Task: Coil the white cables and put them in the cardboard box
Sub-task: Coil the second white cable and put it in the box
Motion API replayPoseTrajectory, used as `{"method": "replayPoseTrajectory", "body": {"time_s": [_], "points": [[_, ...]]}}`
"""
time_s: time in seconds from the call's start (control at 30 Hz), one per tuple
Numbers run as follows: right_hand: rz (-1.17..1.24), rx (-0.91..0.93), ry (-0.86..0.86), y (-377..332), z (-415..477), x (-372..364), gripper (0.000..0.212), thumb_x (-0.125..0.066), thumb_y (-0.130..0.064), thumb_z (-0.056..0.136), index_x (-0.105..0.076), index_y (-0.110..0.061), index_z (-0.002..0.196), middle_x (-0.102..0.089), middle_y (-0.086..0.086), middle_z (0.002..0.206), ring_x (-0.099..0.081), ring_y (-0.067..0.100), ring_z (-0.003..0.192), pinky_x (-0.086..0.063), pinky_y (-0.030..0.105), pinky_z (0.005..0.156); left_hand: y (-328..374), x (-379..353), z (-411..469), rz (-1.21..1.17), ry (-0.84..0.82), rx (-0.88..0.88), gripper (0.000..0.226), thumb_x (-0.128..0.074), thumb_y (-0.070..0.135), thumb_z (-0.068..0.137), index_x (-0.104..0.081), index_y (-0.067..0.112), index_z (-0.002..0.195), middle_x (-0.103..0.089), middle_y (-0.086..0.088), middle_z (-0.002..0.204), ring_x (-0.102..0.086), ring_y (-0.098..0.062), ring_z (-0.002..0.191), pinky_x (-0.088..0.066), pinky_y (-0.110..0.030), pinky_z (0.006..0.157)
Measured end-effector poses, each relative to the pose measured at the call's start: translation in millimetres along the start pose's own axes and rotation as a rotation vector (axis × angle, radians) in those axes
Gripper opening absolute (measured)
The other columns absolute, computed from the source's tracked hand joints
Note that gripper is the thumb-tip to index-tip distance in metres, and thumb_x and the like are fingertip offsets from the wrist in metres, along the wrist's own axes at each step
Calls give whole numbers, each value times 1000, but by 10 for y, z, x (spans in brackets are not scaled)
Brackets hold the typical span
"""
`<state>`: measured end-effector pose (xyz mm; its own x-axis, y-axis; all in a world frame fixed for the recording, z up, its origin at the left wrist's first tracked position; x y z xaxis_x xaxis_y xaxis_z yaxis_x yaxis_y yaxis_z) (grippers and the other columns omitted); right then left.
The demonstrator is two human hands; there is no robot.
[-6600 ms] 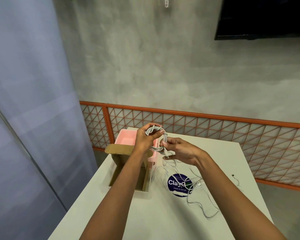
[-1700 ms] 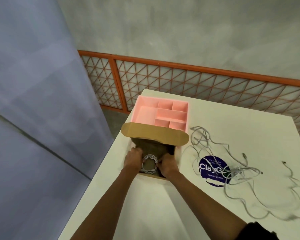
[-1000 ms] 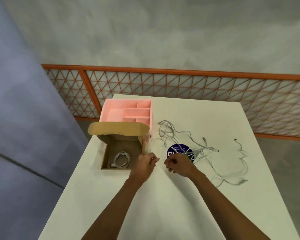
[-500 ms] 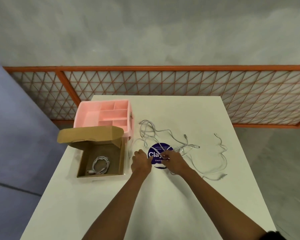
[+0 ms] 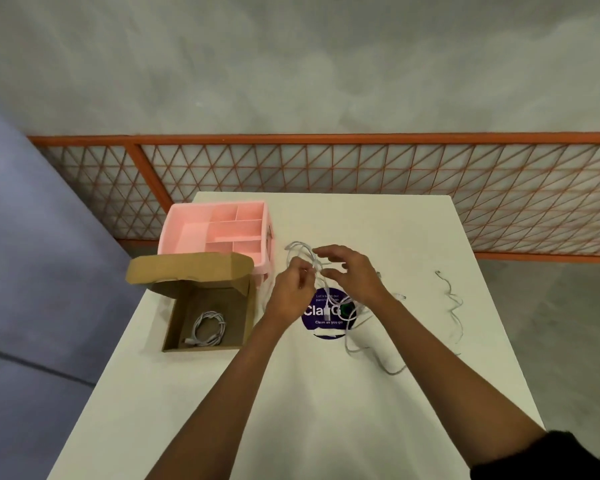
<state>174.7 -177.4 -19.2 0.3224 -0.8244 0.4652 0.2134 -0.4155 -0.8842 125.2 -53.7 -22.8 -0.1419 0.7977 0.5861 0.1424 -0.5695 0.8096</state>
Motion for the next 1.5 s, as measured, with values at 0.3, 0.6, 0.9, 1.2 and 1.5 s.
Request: {"method": "replayPoseTrajectory", "body": {"time_s": [0.3, 0.6, 0.9, 1.2, 1.5], "points": [[57, 87, -62, -554, -121, 284, 6, -63, -9, 89, -65, -6, 93, -66, 3, 88, -60, 12, 74, -46, 21, 72, 505, 508, -169, -251, -42, -140, 15, -51, 23, 97, -61, 13, 90, -69, -2, 92, -55, -2, 68, -46, -23, 65], [-76, 230, 46, -1006, -375, 486, 9, -60, -4, 89, -66, -9, 90, -55, 4, 94, -54, 5, 75, -46, 16, 73, 683, 662, -465, -217, -210, -87, 17, -61, 31, 91, -62, 14, 91, -63, -2, 83, -48, -8, 67, -37, -18, 55], [66, 227, -5, -1208, -513, 488, 19, -65, -6, 86, -68, -24, 81, -64, 14, 102, -58, 12, 76, -52, 21, 68, 771, 764, -552, 331, -150, -136, 21, -73, 19, 82, -72, 6, 99, -72, -8, 99, -58, -12, 77, -40, -20, 65], [92, 164, 35, -1176, -583, 538, 17, -70, -1, 81, -67, -18, 77, -68, 4, 83, -61, 13, 70, -49, 19, 63, 1043, 794, -644, 8, -290, -293, 14, -77, 12, 77, -76, 7, 91, -73, -9, 84, -58, 3, 57, -45, -12, 53], [118, 76, 15, -1074, -628, 465, 19, -71, 3, 78, -63, -14, 74, -64, 9, 77, -63, 18, 68, -57, 28, 65, 1034, 867, -624, -28, -242, -246, 20, -77, 7, 76, -74, 2, 94, -70, -6, 74, -64, -5, 60, -55, -18, 60]]}}
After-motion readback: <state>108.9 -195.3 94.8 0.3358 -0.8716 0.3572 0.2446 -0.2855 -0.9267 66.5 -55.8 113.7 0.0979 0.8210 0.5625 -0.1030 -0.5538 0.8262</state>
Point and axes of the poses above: each hand's wrist, its own z-axis towards the middle knuckle, its own x-axis out of the back of the hand, y = z × x, the point moved 6 cm from there along z, towards the middle knuckle
